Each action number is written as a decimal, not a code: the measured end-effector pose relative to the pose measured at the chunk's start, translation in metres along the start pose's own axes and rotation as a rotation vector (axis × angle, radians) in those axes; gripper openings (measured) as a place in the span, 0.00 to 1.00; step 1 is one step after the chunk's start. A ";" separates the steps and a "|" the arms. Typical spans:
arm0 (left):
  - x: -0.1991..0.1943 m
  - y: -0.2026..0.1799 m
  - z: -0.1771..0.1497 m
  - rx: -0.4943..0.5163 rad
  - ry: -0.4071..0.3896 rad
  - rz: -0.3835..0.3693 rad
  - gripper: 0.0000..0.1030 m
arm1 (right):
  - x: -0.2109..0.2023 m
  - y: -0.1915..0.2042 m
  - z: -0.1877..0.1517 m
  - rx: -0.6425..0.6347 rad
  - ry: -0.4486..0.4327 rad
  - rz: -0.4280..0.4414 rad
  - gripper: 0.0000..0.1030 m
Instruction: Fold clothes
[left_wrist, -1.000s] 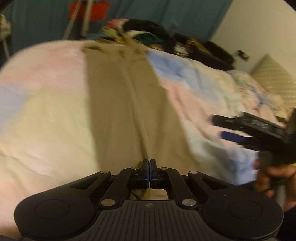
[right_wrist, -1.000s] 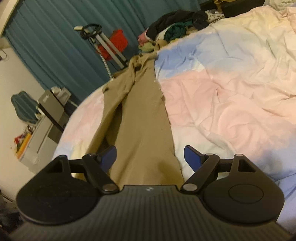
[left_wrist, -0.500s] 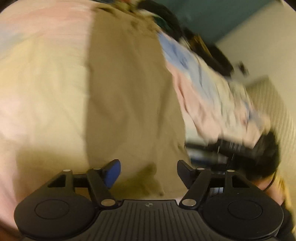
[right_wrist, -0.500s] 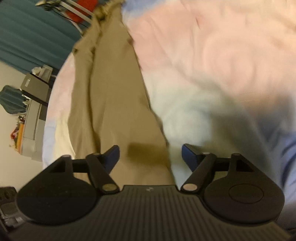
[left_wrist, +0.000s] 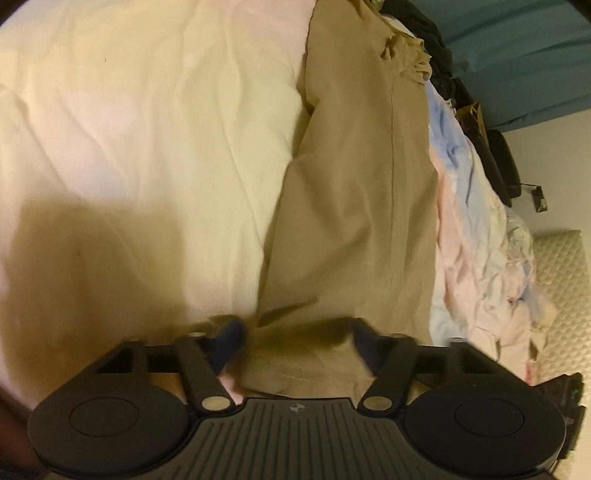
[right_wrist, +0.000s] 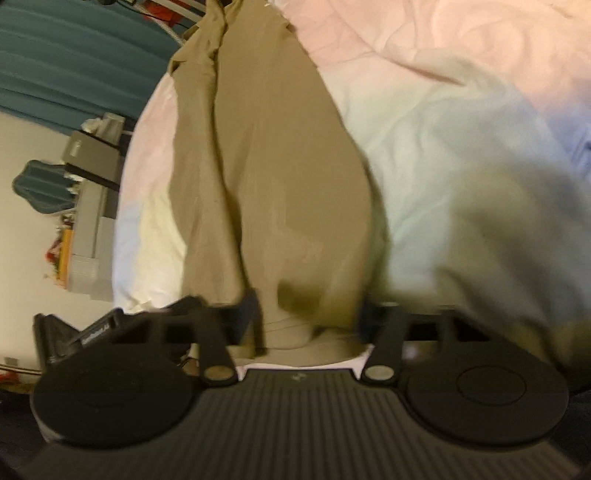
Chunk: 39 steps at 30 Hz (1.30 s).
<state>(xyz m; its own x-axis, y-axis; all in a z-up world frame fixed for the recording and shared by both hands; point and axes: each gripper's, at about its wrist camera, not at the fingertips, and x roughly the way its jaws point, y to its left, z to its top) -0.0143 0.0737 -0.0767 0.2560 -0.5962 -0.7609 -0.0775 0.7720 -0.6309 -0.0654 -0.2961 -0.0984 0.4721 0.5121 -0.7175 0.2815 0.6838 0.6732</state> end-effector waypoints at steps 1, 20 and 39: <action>0.000 0.001 -0.001 -0.009 0.006 -0.021 0.27 | -0.002 0.001 0.000 -0.004 -0.004 -0.004 0.17; -0.147 -0.037 -0.033 0.048 -0.231 -0.417 0.05 | -0.173 0.082 -0.020 -0.231 -0.333 0.194 0.07; -0.071 -0.044 0.079 -0.009 -0.190 -0.317 0.05 | -0.089 0.072 0.066 -0.073 -0.304 0.116 0.07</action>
<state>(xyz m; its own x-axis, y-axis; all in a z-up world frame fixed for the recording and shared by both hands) 0.0471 0.0998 0.0171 0.4432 -0.7533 -0.4860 0.0260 0.5527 -0.8330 -0.0321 -0.3266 0.0258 0.7280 0.4179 -0.5434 0.1559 0.6710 0.7248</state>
